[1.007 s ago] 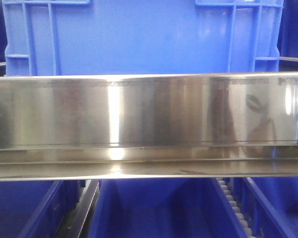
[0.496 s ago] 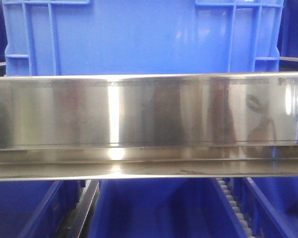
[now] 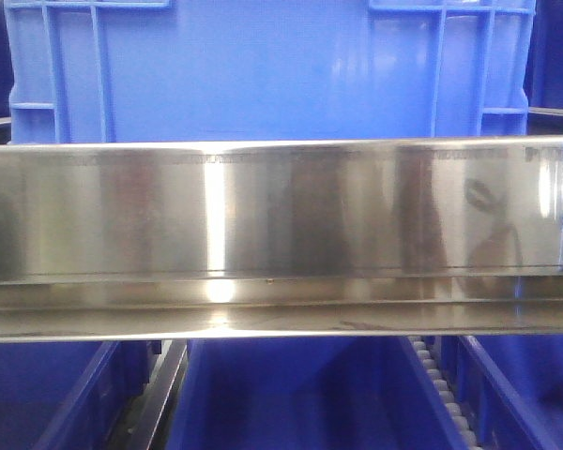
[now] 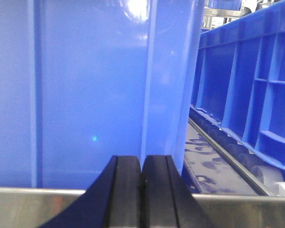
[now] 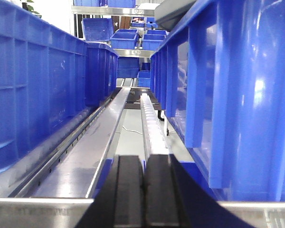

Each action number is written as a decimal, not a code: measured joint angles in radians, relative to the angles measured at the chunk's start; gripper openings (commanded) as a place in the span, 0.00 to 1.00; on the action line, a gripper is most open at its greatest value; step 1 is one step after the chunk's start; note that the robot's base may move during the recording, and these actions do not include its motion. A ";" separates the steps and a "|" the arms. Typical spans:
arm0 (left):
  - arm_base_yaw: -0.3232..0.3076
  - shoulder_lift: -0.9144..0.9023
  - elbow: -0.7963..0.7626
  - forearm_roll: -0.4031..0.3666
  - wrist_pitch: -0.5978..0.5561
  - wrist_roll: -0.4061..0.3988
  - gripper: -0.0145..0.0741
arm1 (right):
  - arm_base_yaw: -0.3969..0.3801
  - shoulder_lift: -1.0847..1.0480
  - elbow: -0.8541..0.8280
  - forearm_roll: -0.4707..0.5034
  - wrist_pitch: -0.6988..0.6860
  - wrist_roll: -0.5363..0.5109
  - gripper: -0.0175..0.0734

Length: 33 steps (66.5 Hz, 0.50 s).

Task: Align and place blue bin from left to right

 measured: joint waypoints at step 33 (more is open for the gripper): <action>0.000 0.000 -0.125 -0.077 0.135 0.000 0.04 | 0.000 0.000 -0.119 0.000 0.024 0.000 0.10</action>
